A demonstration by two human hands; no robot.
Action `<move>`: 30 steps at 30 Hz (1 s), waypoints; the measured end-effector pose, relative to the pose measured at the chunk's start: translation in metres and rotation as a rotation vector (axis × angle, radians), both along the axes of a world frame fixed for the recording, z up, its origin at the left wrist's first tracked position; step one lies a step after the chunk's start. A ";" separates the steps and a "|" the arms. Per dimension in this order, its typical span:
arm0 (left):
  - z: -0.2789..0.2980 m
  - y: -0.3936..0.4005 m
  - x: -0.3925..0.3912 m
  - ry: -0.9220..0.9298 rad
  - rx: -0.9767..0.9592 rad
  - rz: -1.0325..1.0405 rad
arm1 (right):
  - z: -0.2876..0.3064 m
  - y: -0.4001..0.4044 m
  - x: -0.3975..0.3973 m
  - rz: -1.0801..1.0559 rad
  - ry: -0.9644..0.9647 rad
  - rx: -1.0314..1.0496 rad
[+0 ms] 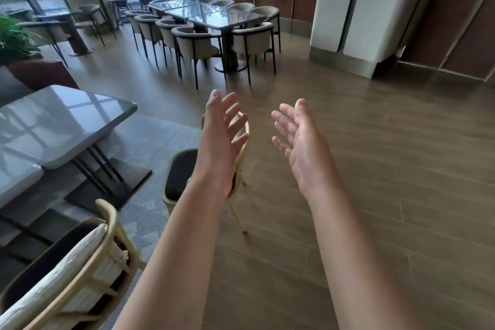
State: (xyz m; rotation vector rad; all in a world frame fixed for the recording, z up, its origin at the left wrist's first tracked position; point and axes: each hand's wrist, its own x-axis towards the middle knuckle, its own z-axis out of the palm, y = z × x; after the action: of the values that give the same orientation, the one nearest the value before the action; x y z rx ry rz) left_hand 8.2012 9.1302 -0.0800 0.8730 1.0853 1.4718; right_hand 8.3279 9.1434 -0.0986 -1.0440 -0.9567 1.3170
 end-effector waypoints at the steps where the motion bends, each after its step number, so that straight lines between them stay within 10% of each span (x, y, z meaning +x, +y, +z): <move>1: -0.002 0.007 0.006 0.009 -0.007 0.000 | -0.003 0.008 0.004 0.005 -0.001 -0.008; 30: -0.029 0.376 0.077 -0.072 -0.041 -0.251 | -0.022 0.342 0.078 -0.221 -0.145 -0.042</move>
State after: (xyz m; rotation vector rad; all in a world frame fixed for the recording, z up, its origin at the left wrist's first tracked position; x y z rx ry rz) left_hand 8.2785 9.5066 -0.1090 0.8857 0.9139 1.2587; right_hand 8.4059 9.4854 -0.1210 -1.2539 -0.8951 1.0948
